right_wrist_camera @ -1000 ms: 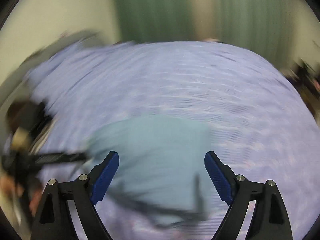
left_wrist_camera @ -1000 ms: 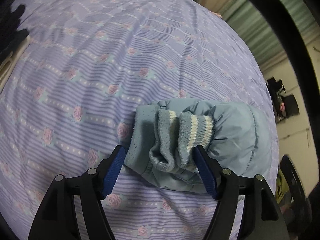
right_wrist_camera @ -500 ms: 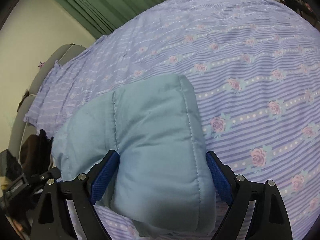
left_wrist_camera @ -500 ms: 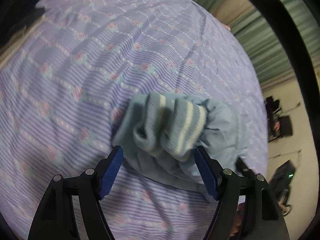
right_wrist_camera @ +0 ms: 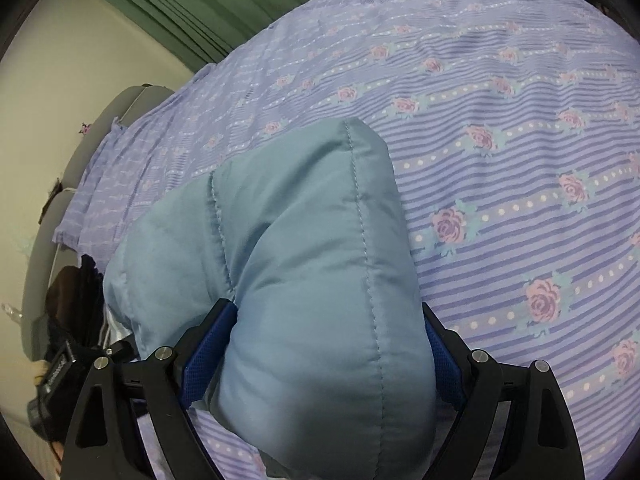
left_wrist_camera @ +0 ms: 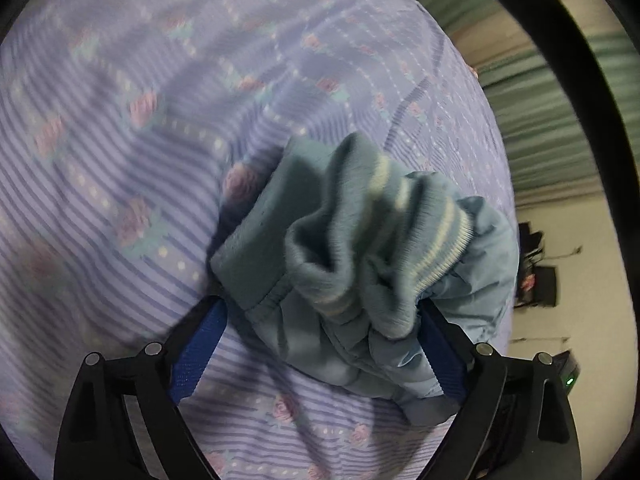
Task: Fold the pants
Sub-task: 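Lift the folded pants with both grippers and carry them onto the dark clothes stack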
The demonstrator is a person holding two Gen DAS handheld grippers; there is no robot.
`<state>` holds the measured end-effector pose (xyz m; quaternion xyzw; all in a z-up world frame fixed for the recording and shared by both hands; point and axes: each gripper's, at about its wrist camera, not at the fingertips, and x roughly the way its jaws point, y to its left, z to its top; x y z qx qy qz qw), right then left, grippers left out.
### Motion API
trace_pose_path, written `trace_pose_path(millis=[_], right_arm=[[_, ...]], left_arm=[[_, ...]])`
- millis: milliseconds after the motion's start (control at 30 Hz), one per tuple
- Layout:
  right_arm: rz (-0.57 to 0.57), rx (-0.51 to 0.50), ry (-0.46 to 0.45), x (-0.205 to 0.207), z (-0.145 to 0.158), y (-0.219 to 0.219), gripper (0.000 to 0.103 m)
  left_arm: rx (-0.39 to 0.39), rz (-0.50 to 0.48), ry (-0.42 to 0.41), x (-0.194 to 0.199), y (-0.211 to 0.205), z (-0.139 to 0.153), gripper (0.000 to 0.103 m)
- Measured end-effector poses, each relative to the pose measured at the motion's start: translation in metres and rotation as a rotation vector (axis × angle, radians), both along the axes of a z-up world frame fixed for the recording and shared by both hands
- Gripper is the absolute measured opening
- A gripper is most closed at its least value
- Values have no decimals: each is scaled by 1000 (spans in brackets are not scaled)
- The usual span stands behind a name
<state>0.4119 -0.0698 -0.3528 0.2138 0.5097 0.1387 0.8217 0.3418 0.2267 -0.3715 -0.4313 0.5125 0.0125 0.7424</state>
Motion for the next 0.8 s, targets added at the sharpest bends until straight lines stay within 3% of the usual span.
trace_pose_path(millis=[100, 267, 400, 467, 567, 700, 800], right_arm=[[7, -12, -5, 2, 1, 1, 87], [8, 0, -2, 10, -3, 2, 84], [6, -1, 5, 12, -1, 7, 75], [14, -22, 0, 9, 4, 10, 70], [20, -74, -2, 4, 18, 18, 63], [29, -138, -30, -12, 41, 25, 56], [5, -125, -33, -30, 55, 19, 54]], left_arm=[[-75, 31, -24, 4, 1, -14, 94], [-94, 51, -45, 18, -1, -19, 88], [-71, 49, -49, 19, -3, -14, 74], [-36, 30, -54, 16, -3, -5, 63], [29, -7, -59, 16, -11, 9, 58], [77, -38, -64, 19, -23, 26, 55], [138, -83, -100, 12, -32, 47, 54]])
